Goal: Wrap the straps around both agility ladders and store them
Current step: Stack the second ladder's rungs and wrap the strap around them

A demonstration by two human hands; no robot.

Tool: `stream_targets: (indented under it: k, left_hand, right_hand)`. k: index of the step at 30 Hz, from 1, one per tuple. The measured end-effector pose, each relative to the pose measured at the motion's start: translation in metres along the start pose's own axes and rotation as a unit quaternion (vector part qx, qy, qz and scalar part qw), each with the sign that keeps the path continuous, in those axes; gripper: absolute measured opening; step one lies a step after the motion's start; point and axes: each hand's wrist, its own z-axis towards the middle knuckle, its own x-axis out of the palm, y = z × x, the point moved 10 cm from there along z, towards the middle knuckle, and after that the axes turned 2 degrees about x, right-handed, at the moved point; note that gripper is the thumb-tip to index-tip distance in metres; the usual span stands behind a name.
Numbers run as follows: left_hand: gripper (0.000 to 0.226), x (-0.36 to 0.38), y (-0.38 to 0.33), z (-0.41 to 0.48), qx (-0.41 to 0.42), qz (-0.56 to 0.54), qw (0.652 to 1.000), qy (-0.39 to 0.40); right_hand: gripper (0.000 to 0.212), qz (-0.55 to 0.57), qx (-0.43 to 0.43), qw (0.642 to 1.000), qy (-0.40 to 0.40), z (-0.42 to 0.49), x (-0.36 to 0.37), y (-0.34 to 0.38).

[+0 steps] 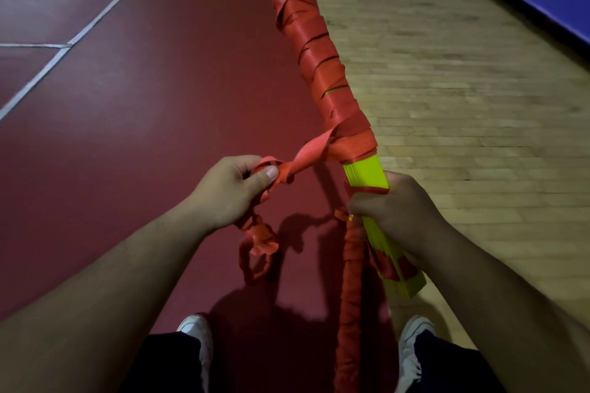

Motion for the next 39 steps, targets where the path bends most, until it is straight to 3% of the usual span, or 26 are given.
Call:
stream_targets:
  k: [4, 11, 15, 19, 25, 28, 39]
  left_hand:
    - [0.020, 0.003, -0.003, 0.002, 0.015, 0.077, 0.997, 0.008]
    - [0.025, 0.013, 0.004, 0.001, -0.008, 0.043, 0.998, 0.048]
    - [0.029, 0.015, 0.005, 0.001, -0.019, 0.011, 0.998, 0.054]
    - [0.028, 0.023, 0.001, -0.001, -0.025, -0.063, 0.996, 0.060]
    - [0.022, 0.020, 0.004, -0.001, -0.052, -0.117, 0.992, 0.022]
    - [0.025, 0.021, 0.005, -0.001, -0.067, -0.143, 0.987, 0.015]
    - [0.029, 0.008, 0.001, 0.001, -0.079, -0.087, 0.992, -0.034]
  right_hand:
    - [0.005, 0.002, 0.005, 1.000, -0.001, 0.000, 0.000, -0.001]
    - [0.016, -0.008, 0.022, 1.000, 0.000, 0.000, -0.001, -0.005]
    - [0.005, -0.005, 0.016, 1.000, 0.004, -0.001, -0.002, -0.003]
    - [0.012, -0.002, 0.014, 1.000, 0.005, -0.002, -0.002, -0.002]
    - [0.004, -0.003, 0.021, 1.000, 0.007, -0.001, -0.001, -0.006]
    - [0.012, 0.003, 0.031, 0.999, 0.009, -0.001, 0.001, -0.007]
    - [0.007, -0.009, 0.029, 0.999, 0.014, -0.001, 0.004, -0.008]
